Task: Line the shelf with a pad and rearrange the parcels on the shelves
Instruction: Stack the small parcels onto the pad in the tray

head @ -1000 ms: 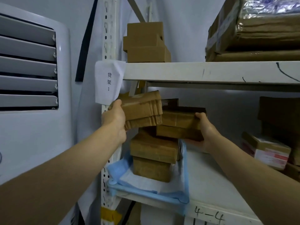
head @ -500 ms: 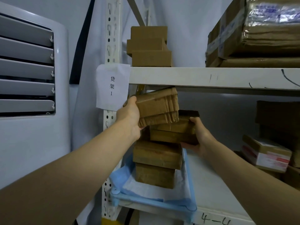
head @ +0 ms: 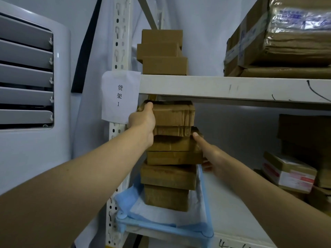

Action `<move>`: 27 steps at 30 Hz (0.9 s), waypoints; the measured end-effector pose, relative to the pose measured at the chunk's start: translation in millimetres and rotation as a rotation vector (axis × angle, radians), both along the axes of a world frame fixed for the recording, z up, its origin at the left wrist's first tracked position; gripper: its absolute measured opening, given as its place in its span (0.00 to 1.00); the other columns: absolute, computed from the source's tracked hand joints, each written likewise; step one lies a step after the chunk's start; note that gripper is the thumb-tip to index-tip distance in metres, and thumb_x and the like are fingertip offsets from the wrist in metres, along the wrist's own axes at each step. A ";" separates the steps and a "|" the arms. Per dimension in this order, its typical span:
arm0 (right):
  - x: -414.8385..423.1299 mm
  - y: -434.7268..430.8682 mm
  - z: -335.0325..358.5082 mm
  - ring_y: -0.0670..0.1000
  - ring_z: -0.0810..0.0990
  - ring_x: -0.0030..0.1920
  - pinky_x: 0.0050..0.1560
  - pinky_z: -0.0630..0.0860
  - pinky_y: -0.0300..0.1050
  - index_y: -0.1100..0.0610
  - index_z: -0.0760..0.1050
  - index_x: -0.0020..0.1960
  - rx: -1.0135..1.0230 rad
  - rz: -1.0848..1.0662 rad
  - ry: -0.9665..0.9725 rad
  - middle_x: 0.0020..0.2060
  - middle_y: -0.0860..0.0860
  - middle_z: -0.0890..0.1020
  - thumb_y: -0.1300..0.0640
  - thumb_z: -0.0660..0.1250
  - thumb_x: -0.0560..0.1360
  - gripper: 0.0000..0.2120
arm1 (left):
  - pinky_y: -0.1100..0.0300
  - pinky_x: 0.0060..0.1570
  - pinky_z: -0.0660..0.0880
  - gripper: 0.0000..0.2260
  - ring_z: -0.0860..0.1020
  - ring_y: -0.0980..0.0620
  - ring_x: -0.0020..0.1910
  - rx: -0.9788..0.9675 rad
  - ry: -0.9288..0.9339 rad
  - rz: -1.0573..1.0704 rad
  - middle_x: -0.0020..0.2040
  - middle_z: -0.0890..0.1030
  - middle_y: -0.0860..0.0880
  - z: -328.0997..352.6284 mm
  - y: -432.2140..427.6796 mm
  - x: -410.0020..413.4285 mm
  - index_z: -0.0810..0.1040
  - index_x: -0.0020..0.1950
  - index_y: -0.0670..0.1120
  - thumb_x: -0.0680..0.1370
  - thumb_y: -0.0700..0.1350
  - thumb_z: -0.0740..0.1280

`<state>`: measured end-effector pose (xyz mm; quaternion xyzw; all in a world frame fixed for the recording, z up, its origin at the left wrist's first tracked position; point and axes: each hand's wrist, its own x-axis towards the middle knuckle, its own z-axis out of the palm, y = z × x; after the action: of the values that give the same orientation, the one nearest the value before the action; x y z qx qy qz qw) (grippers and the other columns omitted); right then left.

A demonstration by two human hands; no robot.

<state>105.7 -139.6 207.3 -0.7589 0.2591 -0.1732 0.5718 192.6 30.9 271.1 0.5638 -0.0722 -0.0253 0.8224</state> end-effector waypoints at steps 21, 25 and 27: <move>-11.9 8.1 15.4 0.58 0.70 0.71 0.65 0.73 0.52 0.50 0.53 0.81 -0.200 0.080 -0.231 0.76 0.54 0.67 0.46 0.71 0.76 0.41 | 0.48 0.69 0.65 0.35 0.67 0.41 0.72 0.327 -0.084 -0.064 0.76 0.67 0.43 -5.7 -21.0 15.9 0.59 0.80 0.45 0.81 0.66 0.56; -8.5 12.5 11.2 0.54 0.74 0.62 0.62 0.73 0.51 0.51 0.57 0.80 -0.161 0.079 -0.196 0.59 0.48 0.75 0.53 0.73 0.76 0.38 | 0.43 0.69 0.69 0.37 0.72 0.40 0.67 0.313 -0.062 -0.116 0.71 0.74 0.42 -18.1 -19.0 27.6 0.63 0.78 0.47 0.76 0.70 0.59; -4.5 13.5 10.1 0.52 0.73 0.59 0.62 0.73 0.50 0.53 0.59 0.78 -0.150 0.066 -0.190 0.52 0.45 0.74 0.57 0.72 0.77 0.34 | 0.41 0.68 0.70 0.37 0.74 0.40 0.66 0.308 -0.059 -0.151 0.69 0.75 0.42 -21.0 -19.4 28.7 0.65 0.77 0.47 0.76 0.70 0.60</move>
<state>101.2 -126.1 217.4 -0.7877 0.1650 -0.2442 0.5410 221.3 11.6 250.1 0.6767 -0.1338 -0.0812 0.7194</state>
